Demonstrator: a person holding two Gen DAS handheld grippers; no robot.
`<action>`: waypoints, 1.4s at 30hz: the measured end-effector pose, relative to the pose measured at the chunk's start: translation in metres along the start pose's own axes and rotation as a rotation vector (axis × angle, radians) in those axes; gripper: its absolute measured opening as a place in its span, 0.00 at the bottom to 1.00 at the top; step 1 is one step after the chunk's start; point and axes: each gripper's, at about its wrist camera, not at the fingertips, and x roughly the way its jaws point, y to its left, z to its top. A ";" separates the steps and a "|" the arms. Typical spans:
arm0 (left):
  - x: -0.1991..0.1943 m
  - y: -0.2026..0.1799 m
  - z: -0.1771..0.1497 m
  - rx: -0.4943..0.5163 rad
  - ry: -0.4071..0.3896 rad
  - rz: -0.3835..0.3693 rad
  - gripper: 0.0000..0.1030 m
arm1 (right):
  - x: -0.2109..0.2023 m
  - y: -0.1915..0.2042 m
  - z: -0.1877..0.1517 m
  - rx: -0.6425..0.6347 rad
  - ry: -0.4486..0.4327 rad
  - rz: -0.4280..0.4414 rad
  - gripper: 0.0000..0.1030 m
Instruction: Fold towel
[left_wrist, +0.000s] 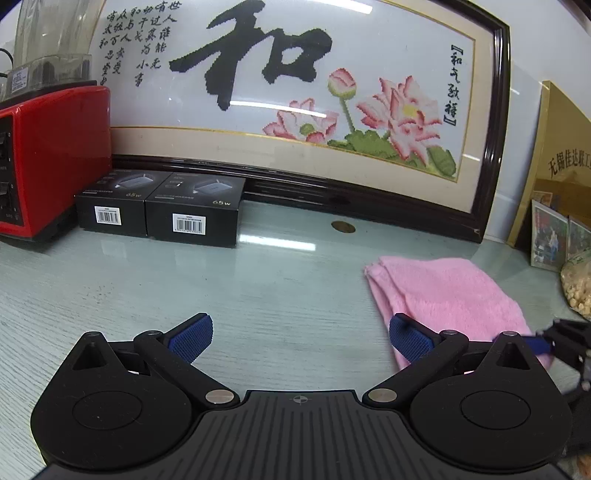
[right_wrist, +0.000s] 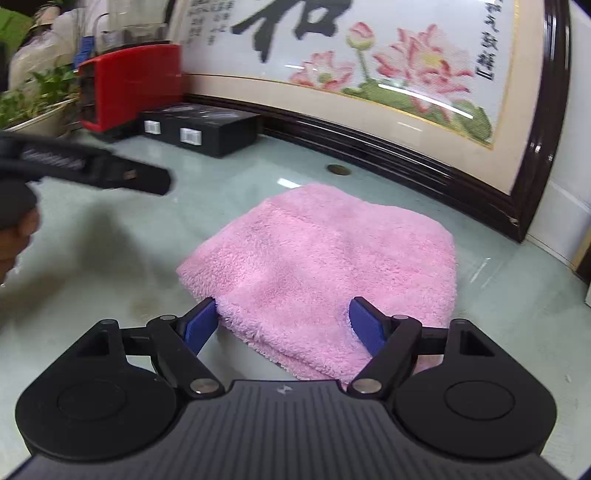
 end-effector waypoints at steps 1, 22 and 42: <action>0.000 0.000 0.000 0.000 0.000 0.000 1.00 | 0.003 -0.004 0.001 0.000 0.002 -0.003 0.77; -0.010 -0.054 -0.012 0.149 -0.121 -0.052 1.00 | -0.064 -0.066 -0.030 0.226 -0.190 -0.159 0.91; 0.019 -0.114 -0.031 0.157 0.056 -0.055 1.00 | -0.062 -0.086 -0.079 0.396 0.011 -0.272 0.99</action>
